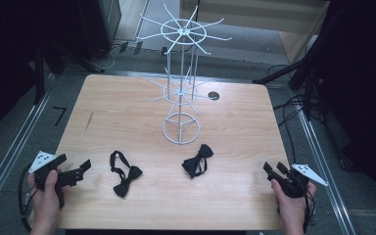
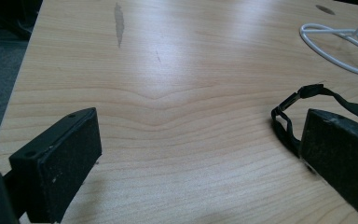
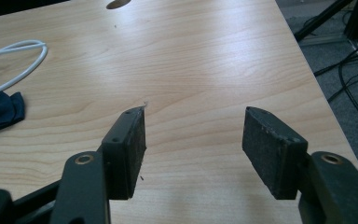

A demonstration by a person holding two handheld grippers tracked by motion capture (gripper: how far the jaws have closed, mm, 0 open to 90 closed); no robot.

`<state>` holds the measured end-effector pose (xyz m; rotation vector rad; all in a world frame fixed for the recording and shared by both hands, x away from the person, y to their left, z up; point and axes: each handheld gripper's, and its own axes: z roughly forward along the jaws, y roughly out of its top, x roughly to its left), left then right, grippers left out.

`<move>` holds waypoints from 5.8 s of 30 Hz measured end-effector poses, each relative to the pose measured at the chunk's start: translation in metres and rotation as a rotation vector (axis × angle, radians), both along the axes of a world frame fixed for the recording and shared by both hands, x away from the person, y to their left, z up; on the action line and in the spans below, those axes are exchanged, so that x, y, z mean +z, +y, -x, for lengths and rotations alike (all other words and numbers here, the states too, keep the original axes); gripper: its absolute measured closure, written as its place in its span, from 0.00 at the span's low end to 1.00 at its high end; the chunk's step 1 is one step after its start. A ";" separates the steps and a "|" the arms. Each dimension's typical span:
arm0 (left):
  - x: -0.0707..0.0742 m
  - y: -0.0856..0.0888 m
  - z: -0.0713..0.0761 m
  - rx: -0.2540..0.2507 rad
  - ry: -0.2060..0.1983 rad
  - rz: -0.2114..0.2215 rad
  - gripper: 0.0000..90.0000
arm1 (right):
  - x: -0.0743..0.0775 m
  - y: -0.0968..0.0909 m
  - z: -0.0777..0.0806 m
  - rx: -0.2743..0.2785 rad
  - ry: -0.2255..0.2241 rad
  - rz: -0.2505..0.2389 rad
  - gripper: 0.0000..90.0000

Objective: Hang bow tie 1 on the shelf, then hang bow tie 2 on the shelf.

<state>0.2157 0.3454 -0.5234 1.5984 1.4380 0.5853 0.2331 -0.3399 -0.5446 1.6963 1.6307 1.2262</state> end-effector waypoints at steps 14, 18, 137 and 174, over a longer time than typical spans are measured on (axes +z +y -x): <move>0.000 -0.001 0.000 -0.012 0.005 -0.005 0.00 | 0.014 0.047 0.000 0.148 -0.075 0.056 0.49; 0.000 -0.001 -0.001 -0.014 0.005 -0.008 0.00 | 0.014 0.058 -0.002 0.173 -0.071 0.055 0.51; 0.000 -0.002 -0.001 -0.026 -0.001 -0.006 0.00 | 0.025 0.322 -0.013 0.679 -0.114 0.046 0.51; 0.000 -0.001 -0.001 -0.026 0.007 -0.005 0.00 | 0.025 0.378 -0.015 0.755 -0.067 0.031 0.51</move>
